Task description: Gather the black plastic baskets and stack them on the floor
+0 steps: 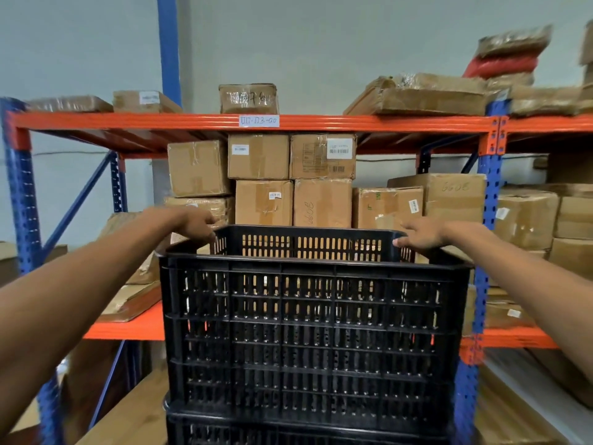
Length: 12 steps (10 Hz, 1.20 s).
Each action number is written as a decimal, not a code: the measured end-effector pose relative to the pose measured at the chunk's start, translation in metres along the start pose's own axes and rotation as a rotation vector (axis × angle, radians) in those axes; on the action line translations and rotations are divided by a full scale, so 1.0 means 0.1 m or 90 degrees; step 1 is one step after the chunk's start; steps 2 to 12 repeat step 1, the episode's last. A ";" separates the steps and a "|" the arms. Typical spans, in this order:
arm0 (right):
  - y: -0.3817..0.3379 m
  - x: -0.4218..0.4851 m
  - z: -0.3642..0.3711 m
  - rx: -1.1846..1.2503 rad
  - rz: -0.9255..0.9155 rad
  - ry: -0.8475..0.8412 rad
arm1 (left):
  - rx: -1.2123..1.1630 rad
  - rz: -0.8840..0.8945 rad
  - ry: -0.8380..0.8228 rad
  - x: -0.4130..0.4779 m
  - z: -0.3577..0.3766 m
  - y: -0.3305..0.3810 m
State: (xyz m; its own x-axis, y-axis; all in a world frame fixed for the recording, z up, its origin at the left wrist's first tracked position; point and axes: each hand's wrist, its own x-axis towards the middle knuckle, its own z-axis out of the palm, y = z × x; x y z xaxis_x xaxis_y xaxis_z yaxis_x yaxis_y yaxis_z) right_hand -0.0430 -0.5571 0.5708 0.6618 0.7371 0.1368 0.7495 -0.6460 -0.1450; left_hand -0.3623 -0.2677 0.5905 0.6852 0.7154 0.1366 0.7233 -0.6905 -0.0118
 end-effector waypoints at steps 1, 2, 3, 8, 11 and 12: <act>-0.20 -0.22 -0.12 0.005 -0.021 0.061 | 0.000 0.032 0.093 -0.28 -0.14 0.10; -0.20 -0.22 -0.12 0.005 -0.021 0.061 | 0.000 0.032 0.093 -0.28 -0.14 0.10; -0.20 -0.22 -0.12 0.005 -0.021 0.061 | 0.000 0.032 0.093 -0.28 -0.14 0.10; -0.20 -0.22 -0.12 0.005 -0.021 0.061 | 0.000 0.032 0.093 -0.28 -0.14 0.10; -0.20 -0.22 -0.12 0.005 -0.021 0.061 | 0.000 0.032 0.093 -0.28 -0.14 0.10; -0.20 -0.22 -0.12 0.005 -0.021 0.061 | 0.000 0.032 0.093 -0.28 -0.14 0.10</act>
